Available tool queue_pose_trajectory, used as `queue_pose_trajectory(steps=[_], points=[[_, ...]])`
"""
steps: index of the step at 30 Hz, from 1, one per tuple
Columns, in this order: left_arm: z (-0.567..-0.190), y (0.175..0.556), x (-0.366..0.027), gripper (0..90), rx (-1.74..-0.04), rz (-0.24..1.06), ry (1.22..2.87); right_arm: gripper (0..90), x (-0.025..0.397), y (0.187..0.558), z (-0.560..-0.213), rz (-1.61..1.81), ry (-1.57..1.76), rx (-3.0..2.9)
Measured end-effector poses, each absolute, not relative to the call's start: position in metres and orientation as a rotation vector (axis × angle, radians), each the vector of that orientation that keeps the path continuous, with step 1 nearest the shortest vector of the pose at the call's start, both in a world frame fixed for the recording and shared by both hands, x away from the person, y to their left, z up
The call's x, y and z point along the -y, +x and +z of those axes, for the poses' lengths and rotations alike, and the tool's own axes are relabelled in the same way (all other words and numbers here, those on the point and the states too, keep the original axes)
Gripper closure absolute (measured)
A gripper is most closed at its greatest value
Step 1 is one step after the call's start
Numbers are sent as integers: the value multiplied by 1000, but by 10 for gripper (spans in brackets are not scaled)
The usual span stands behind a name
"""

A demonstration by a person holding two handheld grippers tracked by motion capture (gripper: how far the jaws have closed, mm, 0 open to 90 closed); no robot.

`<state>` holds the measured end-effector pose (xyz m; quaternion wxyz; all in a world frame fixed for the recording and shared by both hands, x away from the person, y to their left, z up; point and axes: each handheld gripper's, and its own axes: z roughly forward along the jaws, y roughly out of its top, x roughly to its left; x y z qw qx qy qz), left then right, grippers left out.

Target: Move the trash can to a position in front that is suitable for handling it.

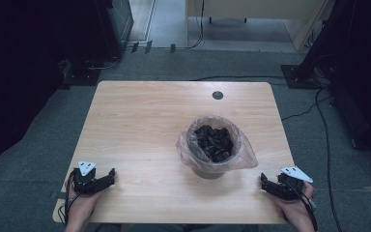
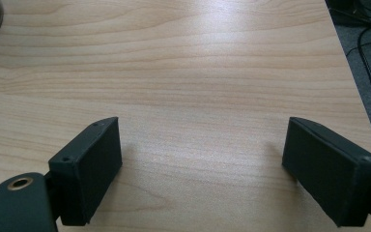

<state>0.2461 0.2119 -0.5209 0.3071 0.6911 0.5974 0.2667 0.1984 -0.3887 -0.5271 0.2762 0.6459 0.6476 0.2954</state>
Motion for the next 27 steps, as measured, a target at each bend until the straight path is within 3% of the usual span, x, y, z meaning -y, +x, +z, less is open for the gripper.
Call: queue_pose_trajectory(steps=[6, 11, 21, 27], points=[[-521, 246, -212, 151, -1581, 706, 1826, 268, 390, 196, -524, 796, 1732, -1656], [-521, 247, -211, 151, -1584, 706, 1824, 456, 385, 193, -490, 963, 1685, -1434], [-521, 248, -211, 151, -1585, 707, 1824, 480, 340, 228, -438, 1144, 1599, -1322], [-521, 248, -210, 152, -1590, 707, 1822, 458, 320, 263, -442, 1172, 1590, -1377]])
